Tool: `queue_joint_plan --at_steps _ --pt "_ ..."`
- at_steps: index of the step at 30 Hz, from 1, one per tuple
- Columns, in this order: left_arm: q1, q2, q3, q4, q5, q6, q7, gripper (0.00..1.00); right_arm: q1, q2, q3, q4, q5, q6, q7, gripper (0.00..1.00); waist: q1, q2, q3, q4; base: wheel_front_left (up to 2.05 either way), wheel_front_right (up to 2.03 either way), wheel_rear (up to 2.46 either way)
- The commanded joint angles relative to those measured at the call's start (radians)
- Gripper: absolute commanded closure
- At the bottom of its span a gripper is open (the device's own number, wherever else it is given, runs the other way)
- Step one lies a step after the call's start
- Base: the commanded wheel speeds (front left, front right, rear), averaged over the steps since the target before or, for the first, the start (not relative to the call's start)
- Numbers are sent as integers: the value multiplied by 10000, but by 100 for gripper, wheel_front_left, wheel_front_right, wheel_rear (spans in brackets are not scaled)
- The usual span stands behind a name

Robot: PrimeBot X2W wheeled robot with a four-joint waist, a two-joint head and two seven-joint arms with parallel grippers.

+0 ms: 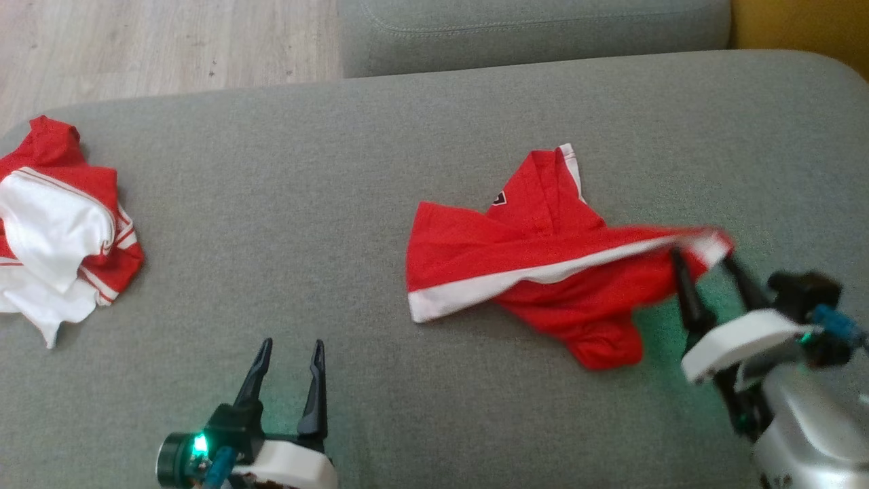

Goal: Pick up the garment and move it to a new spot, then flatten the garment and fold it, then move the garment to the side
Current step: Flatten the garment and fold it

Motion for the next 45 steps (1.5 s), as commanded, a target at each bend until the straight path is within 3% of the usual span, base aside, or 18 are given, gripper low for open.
queue_joint_plan --at_steps 1,4,5,8,14,23,31,39,45 --pt "-357 15 237 -280 -31 122 -53 0 -282 -4 -313 -601 -710 -7 -200 0 -2 0 21 -25 0 0 0" --pt "-341 14 270 -359 48 379 -53 0 272 704 -1572 -1418 -2804 -7 -204 0 -2 0 -65 -13 0 0 0" --pt "-283 14 331 -299 96 474 -53 0 727 1250 -2209 -1498 -3790 -7 -205 0 -2 0 -171 23 0 0 0" --pt "-197 14 392 -194 102 446 -53 0 1129 1766 -2848 -992 -4329 -7 -206 0 -2 0 -313 105 0 0 0" --pt "19 14 507 -101 137 396 -53 0 1243 2039 -3647 19 -4490 -7 -207 0 -2 0 -499 232 0 0 0" --pt "261 14 861 -498 399 648 -53 0 1795 2108 -4059 -2352 -4855 -7 -207 0 -2 0 -606 227 0 0 0" --pt "352 14 907 -613 481 625 -53 0 2109 2115 -3600 -2605 -4406 -7 -208 0 -2 0 -681 219 0 0 0" --pt "-122 14 105 -578 -58 -74 -53 0 1860 2117 -3307 -2767 -4274 -7 -208 0 -2 0 -107 -297 0 0 0" --pt "-1004 14 -953 73 -1170 -508 -53 0 1557 2117 -3087 -2887 -4306 -7 -208 0 -2 0 540 -1109 0 0 0"
